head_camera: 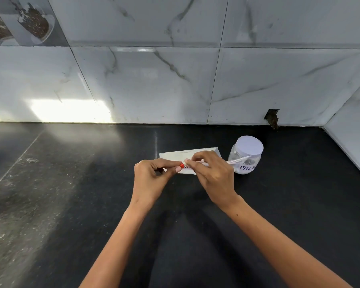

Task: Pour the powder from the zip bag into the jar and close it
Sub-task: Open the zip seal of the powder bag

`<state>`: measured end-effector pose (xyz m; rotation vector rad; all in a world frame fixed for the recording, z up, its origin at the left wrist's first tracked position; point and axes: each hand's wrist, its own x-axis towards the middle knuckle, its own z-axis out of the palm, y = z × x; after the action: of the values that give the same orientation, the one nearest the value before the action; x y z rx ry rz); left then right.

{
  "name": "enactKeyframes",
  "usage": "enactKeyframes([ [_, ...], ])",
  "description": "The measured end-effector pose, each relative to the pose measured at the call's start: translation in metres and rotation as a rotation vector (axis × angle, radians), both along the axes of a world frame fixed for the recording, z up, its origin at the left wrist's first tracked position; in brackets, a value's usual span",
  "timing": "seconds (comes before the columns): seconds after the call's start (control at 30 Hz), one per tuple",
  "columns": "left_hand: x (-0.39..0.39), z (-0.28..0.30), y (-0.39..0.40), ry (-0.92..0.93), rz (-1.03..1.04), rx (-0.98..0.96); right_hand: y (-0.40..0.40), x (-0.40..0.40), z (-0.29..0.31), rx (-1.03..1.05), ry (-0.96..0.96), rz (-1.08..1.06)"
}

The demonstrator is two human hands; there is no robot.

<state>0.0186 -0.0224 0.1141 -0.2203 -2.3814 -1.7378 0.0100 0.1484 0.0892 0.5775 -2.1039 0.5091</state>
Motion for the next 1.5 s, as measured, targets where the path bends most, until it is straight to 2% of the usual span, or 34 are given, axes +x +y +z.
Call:
enactKeyframes([
  [0.3,0.004,-0.004,0.009,-0.037,0.090,0.149,-0.005,0.004,0.008,-0.030,-0.012,-0.040],
  [0.5,0.003,-0.005,0.010,-0.073,0.073,0.124,-0.012,0.010,0.010,-0.006,-0.237,-0.089],
  [0.67,-0.004,-0.001,0.006,-0.131,-0.033,0.029,-0.008,0.013,0.012,0.007,-0.354,-0.003],
  [0.8,-0.013,0.004,0.006,-0.264,-0.094,-0.048,-0.006,0.014,0.010,0.008,-0.425,0.047],
  [0.93,-0.019,0.006,0.003,-0.473,-0.207,-0.032,-0.001,0.016,0.004,-0.007,-0.471,0.040],
  [1.1,-0.021,0.003,0.001,-0.579,-0.215,-0.024,-0.001,0.024,-0.008,-0.176,-0.586,0.116],
  [1.3,-0.019,0.001,0.000,-0.598,-0.253,-0.114,0.001,0.032,-0.015,-0.211,-0.578,0.104],
  [1.5,-0.013,-0.008,0.009,-0.619,-0.119,-0.124,0.000,0.040,-0.018,-0.211,-0.532,0.095],
])
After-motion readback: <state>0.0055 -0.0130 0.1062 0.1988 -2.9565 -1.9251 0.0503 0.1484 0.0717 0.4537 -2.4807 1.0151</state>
